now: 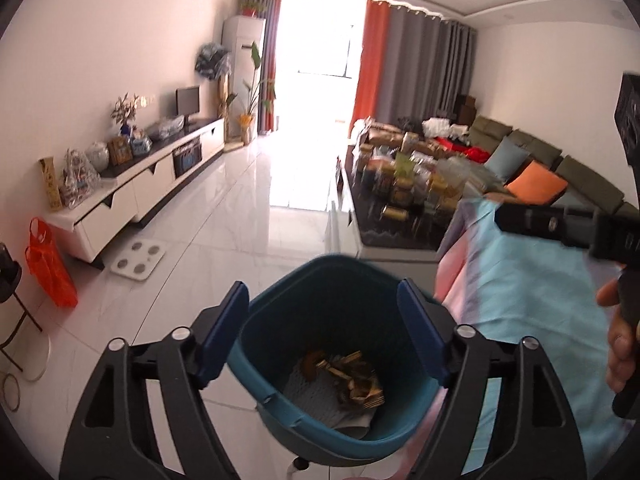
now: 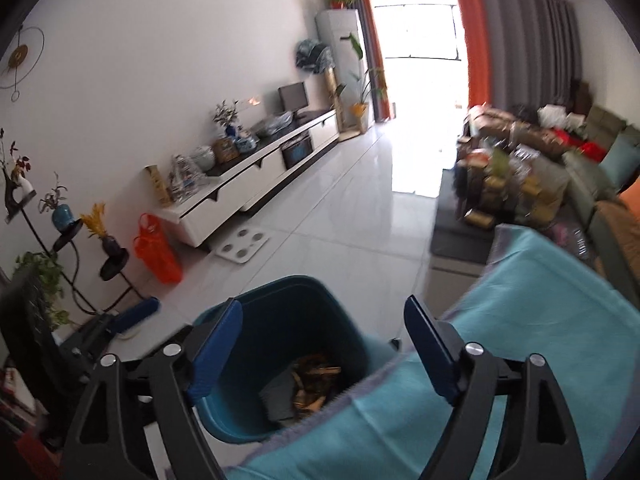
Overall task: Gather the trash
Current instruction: 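Move both open tools back over the table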
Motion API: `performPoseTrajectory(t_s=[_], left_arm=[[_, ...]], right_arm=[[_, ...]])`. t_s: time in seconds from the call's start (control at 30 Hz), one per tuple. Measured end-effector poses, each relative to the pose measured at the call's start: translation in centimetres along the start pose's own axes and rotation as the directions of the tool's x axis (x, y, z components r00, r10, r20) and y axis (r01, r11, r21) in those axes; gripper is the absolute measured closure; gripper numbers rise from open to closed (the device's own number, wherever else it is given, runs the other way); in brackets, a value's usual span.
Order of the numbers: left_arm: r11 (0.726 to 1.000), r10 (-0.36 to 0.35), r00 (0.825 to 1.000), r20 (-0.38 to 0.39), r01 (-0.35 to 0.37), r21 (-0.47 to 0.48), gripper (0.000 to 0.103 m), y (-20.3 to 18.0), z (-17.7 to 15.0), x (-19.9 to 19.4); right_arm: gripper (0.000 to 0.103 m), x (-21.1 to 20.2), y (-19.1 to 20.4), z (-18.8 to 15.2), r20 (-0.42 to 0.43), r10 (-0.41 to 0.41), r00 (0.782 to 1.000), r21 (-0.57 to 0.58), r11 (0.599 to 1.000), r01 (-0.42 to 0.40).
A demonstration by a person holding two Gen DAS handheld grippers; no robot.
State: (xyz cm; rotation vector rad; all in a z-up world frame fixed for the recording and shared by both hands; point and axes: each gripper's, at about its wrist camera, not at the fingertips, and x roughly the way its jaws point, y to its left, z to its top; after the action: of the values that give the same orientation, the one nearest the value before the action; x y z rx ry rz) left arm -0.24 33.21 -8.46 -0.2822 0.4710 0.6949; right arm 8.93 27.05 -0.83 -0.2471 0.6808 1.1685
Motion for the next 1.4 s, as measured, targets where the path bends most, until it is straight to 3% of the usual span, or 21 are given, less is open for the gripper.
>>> performPoseTrajectory(t_s=[0.2, 0.5, 0.77, 0.93, 1.07, 1.2, 1.4], left_arm=[[0.999, -0.030, 0.997, 0.071, 0.027, 0.044, 0.006, -2.7, 1.6, -3.6], [0.991, -0.105, 0.989, 0.106, 0.095, 0.099, 0.006, -7.7, 2.4, -7.9], [0.965, -0.232, 0.968, 0.092, 0.217, 0.148, 0.006, -12.8, 2.6, -10.6], [0.935, -0.323, 0.942, 0.090, 0.302, 0.186, 0.006, -15.9, 2.0, -12.0], [0.896, -0.408, 0.910, 0.080, 0.382, 0.227, 0.006, -18.5, 1.0, -13.2], [0.873, -0.458, 0.885, 0.085, 0.430, 0.231, 0.006, -20.0, 0.3, -14.2], [0.848, -0.501, 0.862, 0.080, 0.470, 0.245, 0.006, -21.0, -0.4, -15.1]], right_arm=[[0.010, -3.6, -1.4, -1.1, 0.053, -0.073, 0.996, 0.001, 0.997, 0.073], [0.007, -9.5, -3.7, -3.7, 0.138, -0.185, 0.973, 0.050, 0.982, 0.180], [0.007, -15.5, -5.8, -7.7, 0.211, -0.306, 0.928, 0.126, 0.950, 0.285], [0.007, -19.1, -7.4, -10.9, 0.226, -0.407, 0.885, 0.205, 0.908, 0.365], [0.007, -21.5, -7.9, -12.9, 0.233, -0.474, 0.849, 0.257, 0.872, 0.417], [0.007, -23.7, -8.1, -14.5, 0.244, -0.538, 0.807, 0.298, 0.833, 0.466], [0.007, -26.6, -7.3, -16.6, 0.271, -0.619, 0.737, 0.312, 0.781, 0.541]])
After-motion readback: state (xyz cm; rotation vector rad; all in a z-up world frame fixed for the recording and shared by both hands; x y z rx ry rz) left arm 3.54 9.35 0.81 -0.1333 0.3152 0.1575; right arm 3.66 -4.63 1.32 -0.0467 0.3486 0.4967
